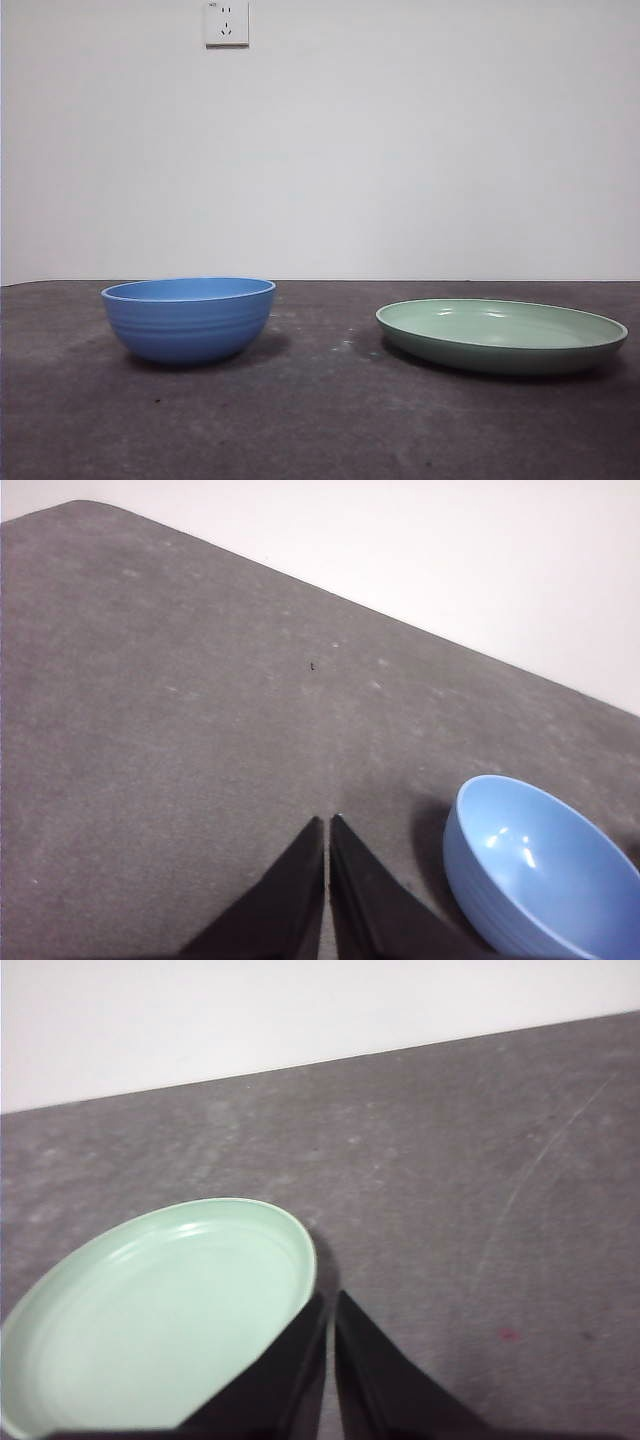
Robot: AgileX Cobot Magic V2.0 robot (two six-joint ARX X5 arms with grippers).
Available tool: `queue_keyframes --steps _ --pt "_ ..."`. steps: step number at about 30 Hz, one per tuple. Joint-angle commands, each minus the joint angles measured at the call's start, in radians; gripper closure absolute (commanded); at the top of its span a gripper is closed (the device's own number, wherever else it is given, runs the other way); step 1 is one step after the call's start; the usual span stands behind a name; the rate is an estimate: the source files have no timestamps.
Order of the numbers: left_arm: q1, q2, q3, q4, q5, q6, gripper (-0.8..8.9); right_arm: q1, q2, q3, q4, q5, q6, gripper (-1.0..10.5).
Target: Pick up the blue bowl, put it on the green plate, put it on desk
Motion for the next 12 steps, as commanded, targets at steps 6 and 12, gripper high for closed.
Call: queue_keyframes --steps 6,12 --pt "0.002 -0.001 0.047 -0.021 0.041 -0.094 8.03 0.0 -0.003 0.054 0.004 -0.029 0.109 9.4" --pt "0.002 0.008 0.155 -0.061 0.042 -0.111 8.04 0.0 -0.001 0.162 0.0 -0.01 0.109 9.4"
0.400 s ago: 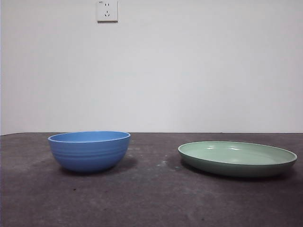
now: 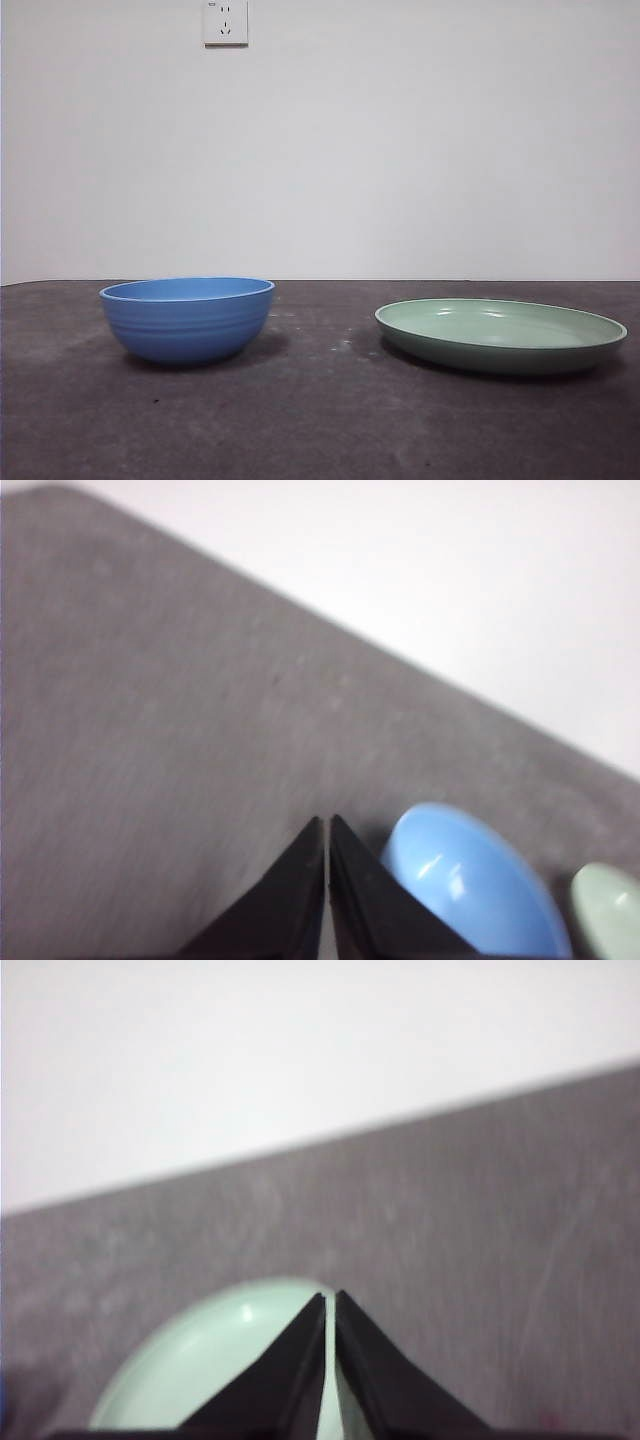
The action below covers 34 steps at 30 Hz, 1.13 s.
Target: Pick up the blue bowl, put it on the green plate, put it on desk
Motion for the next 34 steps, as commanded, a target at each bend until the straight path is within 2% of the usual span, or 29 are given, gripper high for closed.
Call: queue_keyframes --steps 1,4,11,20,24,28,34 --pt "0.002 0.011 0.072 -0.011 0.004 -0.01 8.04 0.0 0.001 0.056 0.004 0.008 0.014 9.4" --pt "0.002 0.043 0.149 -0.058 0.006 0.002 8.04 0.0 0.026 0.124 -0.021 0.008 0.013 9.4" --pt "0.002 0.191 0.351 -0.2 0.097 0.138 8.04 0.0 0.168 0.313 -0.152 -0.014 -0.038 9.4" --pt "0.002 0.447 0.572 -0.417 0.26 0.325 8.04 0.001 0.441 0.573 -0.441 -0.215 -0.178 9.4" --pt "-0.008 0.55 0.642 -0.512 0.337 0.389 8.04 0.003 0.55 0.667 -0.577 -0.276 -0.249 9.4" --pt "-0.033 0.628 0.69 -0.597 0.371 0.441 8.04 0.025 0.637 0.739 -0.706 -0.311 -0.317 9.4" --pt "-0.082 0.674 0.718 -0.672 0.373 0.493 8.04 0.084 0.702 0.77 -0.831 -0.309 -0.379 9.4"
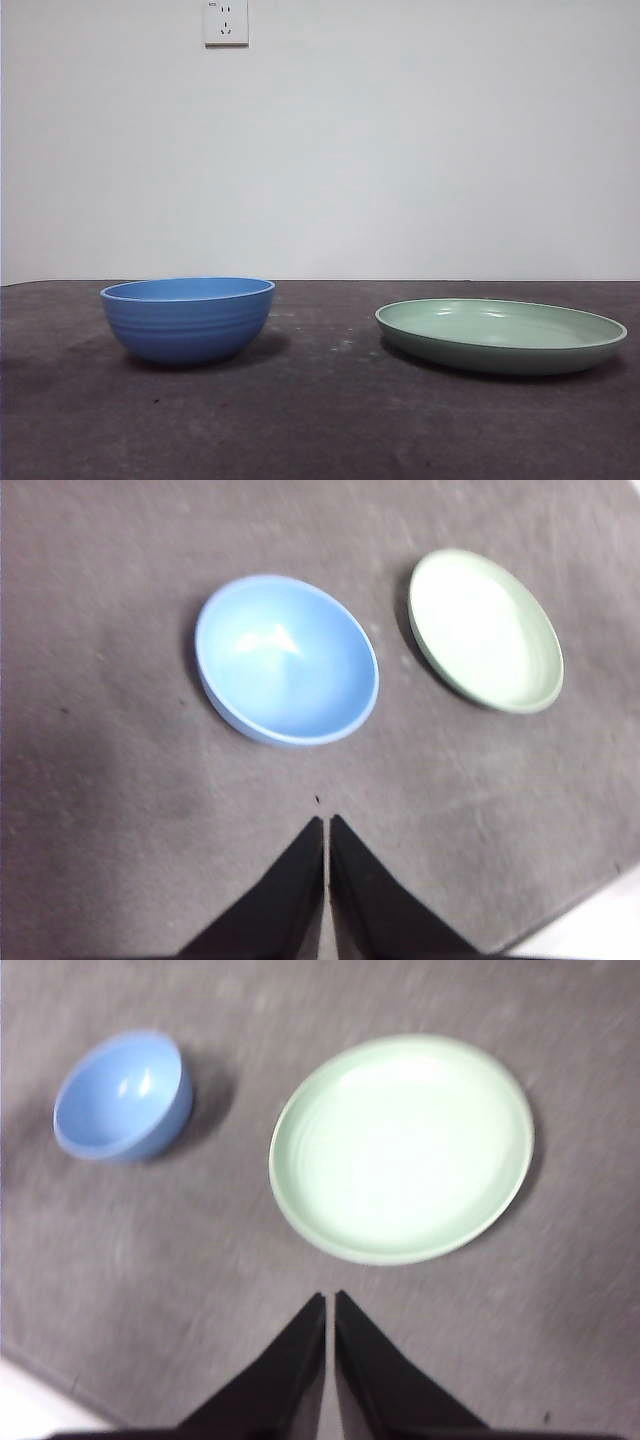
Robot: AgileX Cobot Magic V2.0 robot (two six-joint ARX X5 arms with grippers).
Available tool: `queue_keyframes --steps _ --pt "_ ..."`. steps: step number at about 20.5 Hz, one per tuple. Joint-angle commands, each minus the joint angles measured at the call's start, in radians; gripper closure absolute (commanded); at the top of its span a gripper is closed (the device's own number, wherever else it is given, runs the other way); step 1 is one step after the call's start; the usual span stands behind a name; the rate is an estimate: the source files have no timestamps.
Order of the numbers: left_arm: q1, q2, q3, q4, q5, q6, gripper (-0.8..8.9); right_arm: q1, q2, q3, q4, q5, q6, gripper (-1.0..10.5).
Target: Pick up the blue bowl, put it on the green plate, put it on desk
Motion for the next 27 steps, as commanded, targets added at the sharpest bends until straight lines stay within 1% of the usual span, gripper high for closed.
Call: queue_keyframes --steps 1,6,7,8,9,10,11,12,19,22,24,27 --pt "-0.017 0.005 0.026 0.0 0.008 0.045 8.04 0.026 0.02 0.018 -0.027 -0.003 -0.053 9.4" --pt "-0.025 0.003 0.026 0.001 0.008 0.045 7.99 0.053 0.024 0.018 -0.037 -0.002 -0.056 9.4" --pt "-0.025 0.003 0.026 0.0 0.008 0.045 7.69 0.053 0.024 0.018 -0.037 -0.002 -0.055 9.3" --pt "-0.025 0.003 0.026 0.001 0.008 0.044 6.92 0.053 0.024 0.018 -0.037 -0.002 -0.053 8.9" --pt "-0.025 0.003 0.026 0.0 0.008 0.044 6.07 0.053 0.024 0.018 -0.037 -0.002 -0.049 7.9" --pt "-0.025 0.004 0.026 0.002 0.007 0.044 5.02 0.053 0.024 0.018 -0.037 -0.001 -0.044 6.4" --pt "-0.025 0.004 0.026 0.005 0.007 0.044 4.46 0.053 0.024 0.018 -0.037 0.0 -0.044 5.5" --pt "-0.025 0.004 0.026 0.007 0.007 0.043 4.29 0.053 0.024 0.018 -0.036 0.0 -0.044 5.4" --pt "-0.027 0.014 0.026 0.013 0.005 0.035 4.37 0.053 0.024 0.018 -0.036 0.0 -0.044 5.4" --pt "-0.043 0.054 0.031 0.027 -0.007 0.014 4.39 0.053 0.024 0.018 -0.034 0.0 -0.044 5.4" --pt "-0.06 0.096 0.049 0.054 -0.027 0.005 4.39 0.053 0.024 0.018 -0.034 0.0 -0.044 5.4" --pt "-0.099 0.191 0.111 0.097 -0.086 -0.031 4.4 0.053 0.024 0.018 -0.034 0.0 -0.044 5.4"
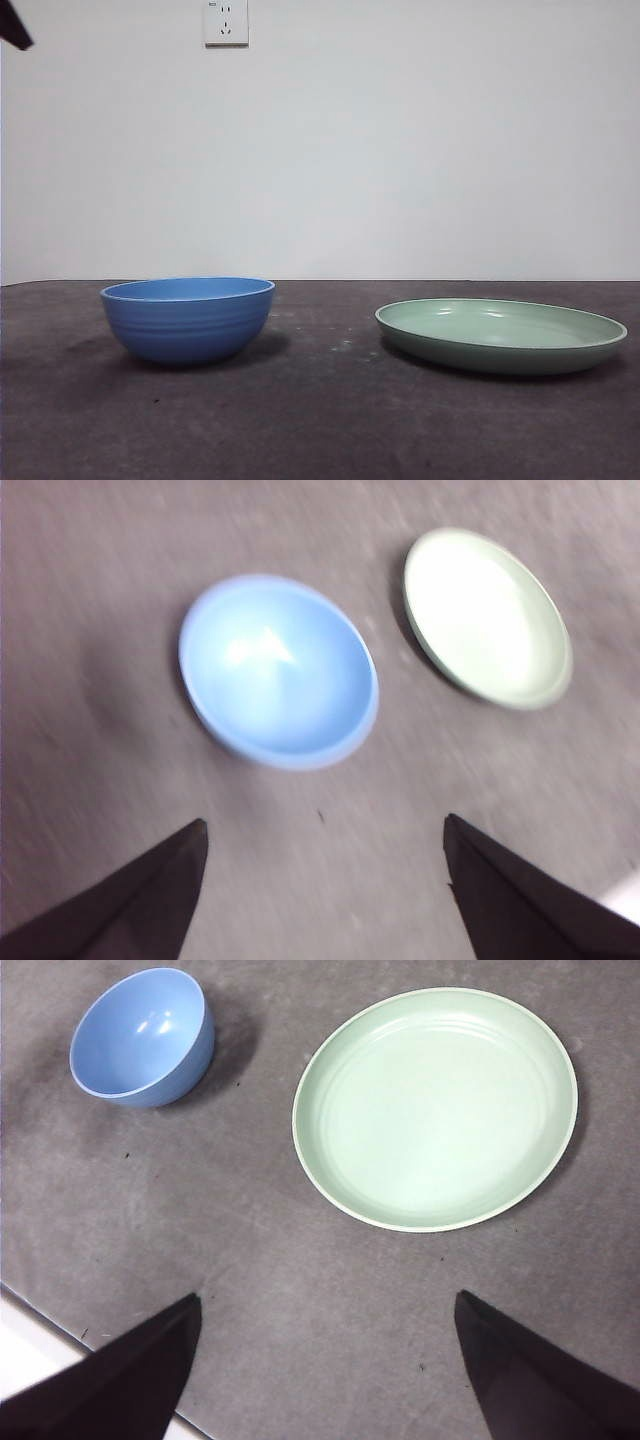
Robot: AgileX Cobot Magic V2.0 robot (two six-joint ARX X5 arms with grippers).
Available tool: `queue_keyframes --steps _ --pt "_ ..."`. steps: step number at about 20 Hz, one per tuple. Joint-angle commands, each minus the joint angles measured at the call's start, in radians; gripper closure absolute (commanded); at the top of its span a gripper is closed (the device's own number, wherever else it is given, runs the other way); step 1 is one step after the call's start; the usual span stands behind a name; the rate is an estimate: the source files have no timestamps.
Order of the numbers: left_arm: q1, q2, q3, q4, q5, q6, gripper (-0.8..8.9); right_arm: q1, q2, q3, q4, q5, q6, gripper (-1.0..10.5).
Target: Pick up the blue bowl, put it on the green plate, put it on desk
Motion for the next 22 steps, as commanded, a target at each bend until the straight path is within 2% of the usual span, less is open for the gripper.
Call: queue_keyframes --steps 1,7,12,22 --pt "-0.031 0.092 0.079 0.02 -0.047 -0.021 4.4 0.004 0.004 0.018 0.006 -0.001 -0.003 5.4" --pt "-0.122 0.386 0.213 0.045 -0.262 -0.016 4.4 0.004 0.004 0.018 0.006 -0.001 -0.003 5.4" --pt "-0.167 0.581 0.222 0.153 -0.333 -0.016 4.4 0.004 0.004 0.018 0.006 -0.001 -0.003 5.4" --pt "-0.196 0.83 0.222 0.296 -0.372 -0.013 4.57 0.004 0.004 0.018 0.01 -0.001 -0.003 5.4"
